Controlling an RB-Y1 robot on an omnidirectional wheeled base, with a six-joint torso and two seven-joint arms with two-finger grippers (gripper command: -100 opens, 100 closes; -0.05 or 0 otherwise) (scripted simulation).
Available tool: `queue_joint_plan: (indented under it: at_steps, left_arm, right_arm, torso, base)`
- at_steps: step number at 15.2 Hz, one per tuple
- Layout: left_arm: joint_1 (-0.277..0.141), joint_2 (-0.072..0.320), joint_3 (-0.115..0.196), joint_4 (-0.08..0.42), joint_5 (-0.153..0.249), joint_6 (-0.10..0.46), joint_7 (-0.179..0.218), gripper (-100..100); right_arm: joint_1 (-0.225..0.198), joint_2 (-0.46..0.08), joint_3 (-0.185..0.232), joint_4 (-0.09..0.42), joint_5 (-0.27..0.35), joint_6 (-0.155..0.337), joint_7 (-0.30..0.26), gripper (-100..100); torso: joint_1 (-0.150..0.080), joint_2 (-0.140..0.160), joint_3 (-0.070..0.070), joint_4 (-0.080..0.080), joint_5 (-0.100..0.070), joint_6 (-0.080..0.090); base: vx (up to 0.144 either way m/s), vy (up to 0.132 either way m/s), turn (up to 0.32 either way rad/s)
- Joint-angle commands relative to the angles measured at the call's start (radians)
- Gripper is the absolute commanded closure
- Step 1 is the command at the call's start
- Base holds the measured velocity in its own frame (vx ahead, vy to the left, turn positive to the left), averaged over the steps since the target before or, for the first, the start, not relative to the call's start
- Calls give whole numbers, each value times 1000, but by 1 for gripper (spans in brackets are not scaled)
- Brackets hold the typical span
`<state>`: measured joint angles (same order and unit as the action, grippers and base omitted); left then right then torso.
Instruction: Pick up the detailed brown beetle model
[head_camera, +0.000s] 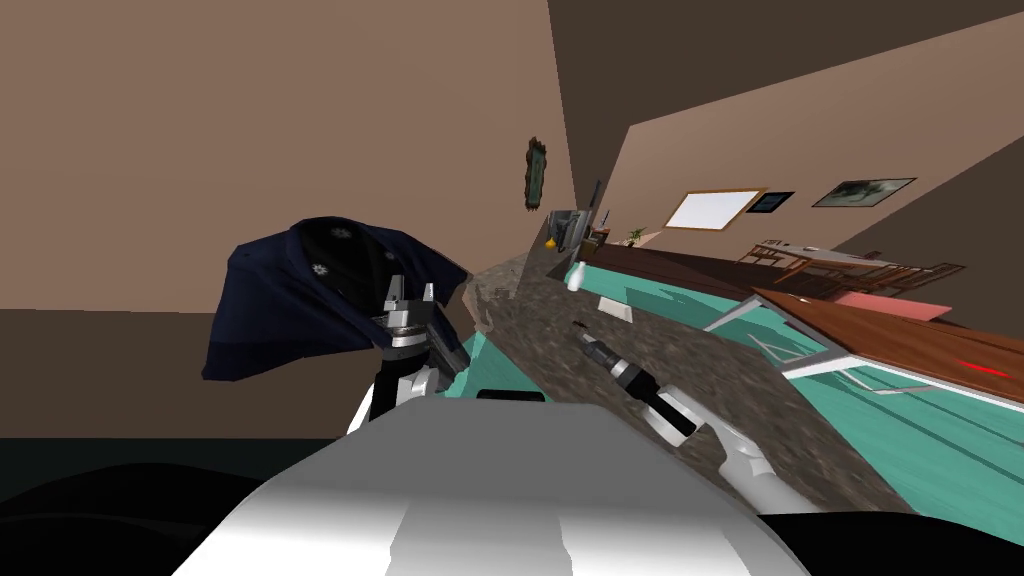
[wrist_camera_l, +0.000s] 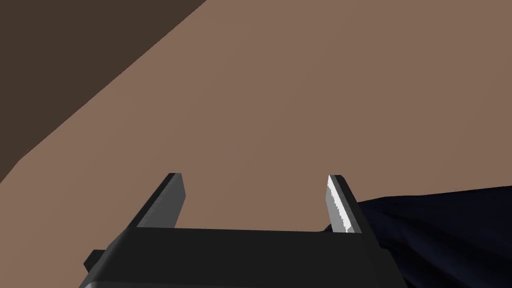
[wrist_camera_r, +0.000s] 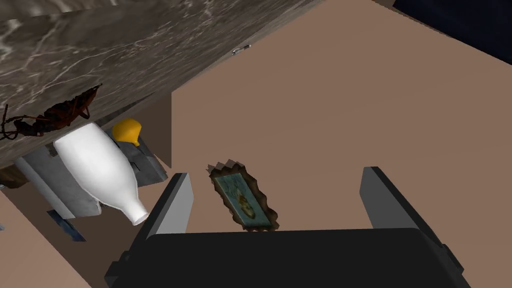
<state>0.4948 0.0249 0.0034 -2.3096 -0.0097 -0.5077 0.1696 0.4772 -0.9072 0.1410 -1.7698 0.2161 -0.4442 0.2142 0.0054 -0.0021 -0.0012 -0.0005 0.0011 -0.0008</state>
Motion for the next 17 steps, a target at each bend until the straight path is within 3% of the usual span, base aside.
queue_joint_plan:
  at_steps: [1,2,3,5,8,10,11,12,17]
  left_arm:
    - [0,0,0,0,0,0,0,0]
    - [0,0,0,0,0,0,0,0]
    - [0,0,0,0,0,0,0,0]
    - [0,0,0,0,0,0,0,0]
    - [0,0,0,0,0,0,0,0]
    - [0,0,0,0,0,0,0,0]
    - [0,0,0,0,0,0,0,0]
    - [0,0,0,0,0,0,0,0]
    - [0,0,0,0,0,0,0,0]
  right_arm:
    - [1,-50,6,33,10,-8,5,-100]
    - [1,-57,6,33,10,-8,5,-100]
    - [2,-89,15,68,24,-13,10,-100]
    - [2,-109,15,68,24,-13,10,-100]
    - [5,-183,35,133,51,-23,20,-100]
    - [5,-208,35,140,51,-23,20,-100]
    - [7,-243,46,175,65,-28,25,-100]
    - [7,-256,46,175,65,-28,25,-100]
    - [16,-371,80,277,105,-42,40,-100]
  torso:
    - [0,0,0,0,0,0]
    - [0,0,0,0,0,0]
    - [-1,1,0,0,0,1]
    - [0,1,1,0,0,0]
    - [-1,1,0,0,0,0]
    - [0,-1,0,0,0,0]
    - [-1,0,0,0,0,1]
    - [-1,0,0,0,0,0]
    - [1,-1,-1,0,0,0]
  base:
    - [32,72,128]
    - [19,50,24]
    - [10,68,86]
    - [18,59,69]
    - [34,66,127]
    - [44,61,80]
    - [31,60,98]
    - [32,62,106]
    - [52,82,127]
